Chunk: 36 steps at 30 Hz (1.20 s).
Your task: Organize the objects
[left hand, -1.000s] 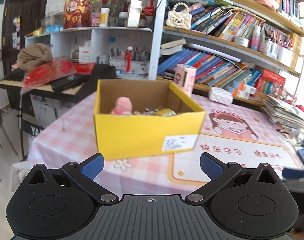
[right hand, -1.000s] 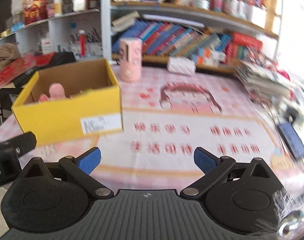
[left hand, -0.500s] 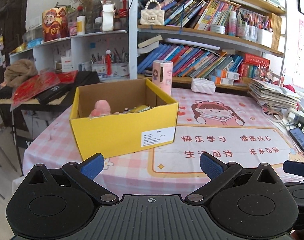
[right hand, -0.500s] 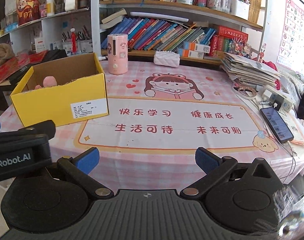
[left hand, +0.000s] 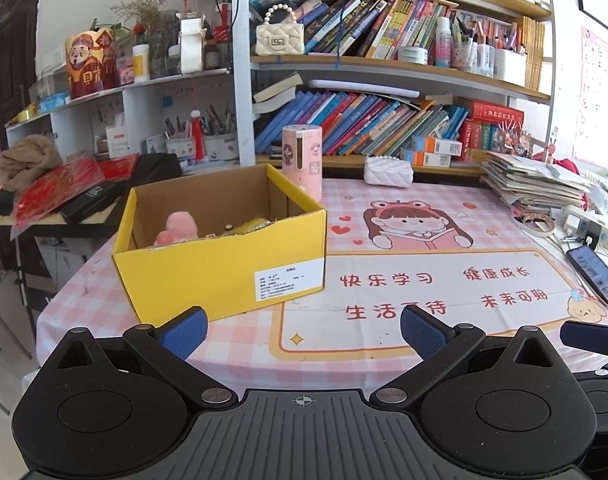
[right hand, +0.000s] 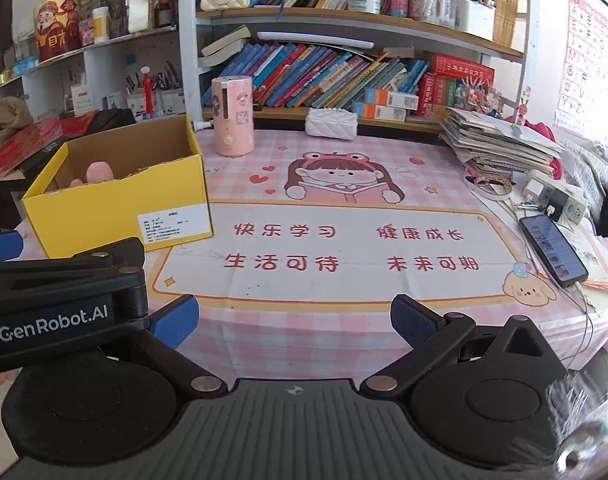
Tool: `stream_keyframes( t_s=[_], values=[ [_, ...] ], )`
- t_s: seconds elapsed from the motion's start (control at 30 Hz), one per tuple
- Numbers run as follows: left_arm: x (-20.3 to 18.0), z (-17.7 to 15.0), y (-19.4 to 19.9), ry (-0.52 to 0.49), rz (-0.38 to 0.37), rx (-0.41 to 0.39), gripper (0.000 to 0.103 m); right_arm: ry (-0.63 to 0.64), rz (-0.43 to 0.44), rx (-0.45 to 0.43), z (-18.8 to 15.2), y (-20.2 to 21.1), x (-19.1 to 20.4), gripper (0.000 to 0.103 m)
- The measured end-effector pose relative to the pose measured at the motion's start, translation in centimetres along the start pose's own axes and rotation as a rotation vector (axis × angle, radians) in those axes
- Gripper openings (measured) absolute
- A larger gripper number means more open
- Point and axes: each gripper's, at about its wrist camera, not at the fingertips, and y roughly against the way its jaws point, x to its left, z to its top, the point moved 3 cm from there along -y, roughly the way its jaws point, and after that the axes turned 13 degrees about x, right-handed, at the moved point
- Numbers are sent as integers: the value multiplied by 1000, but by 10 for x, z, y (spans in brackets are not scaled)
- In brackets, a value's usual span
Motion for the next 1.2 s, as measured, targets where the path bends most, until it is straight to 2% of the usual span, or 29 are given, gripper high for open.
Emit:
stream_keyframes(
  t_s=[0.57,0.9,1.03,1.2],
  values=[
    [2,-5,7,0,1,-4,103,-23,-28,8,-6,4,-7,103],
    [22,-9,2,39,105,22,103,-43,-80,14,-7,4,-10,103],
    [25,-12,1,16,147,39,103,-46,-103,1,-7,7,-10,103],
    [22,-17,0,-5,140,57,103,-52,-109,0,-8,7,-11,103]
  ],
)
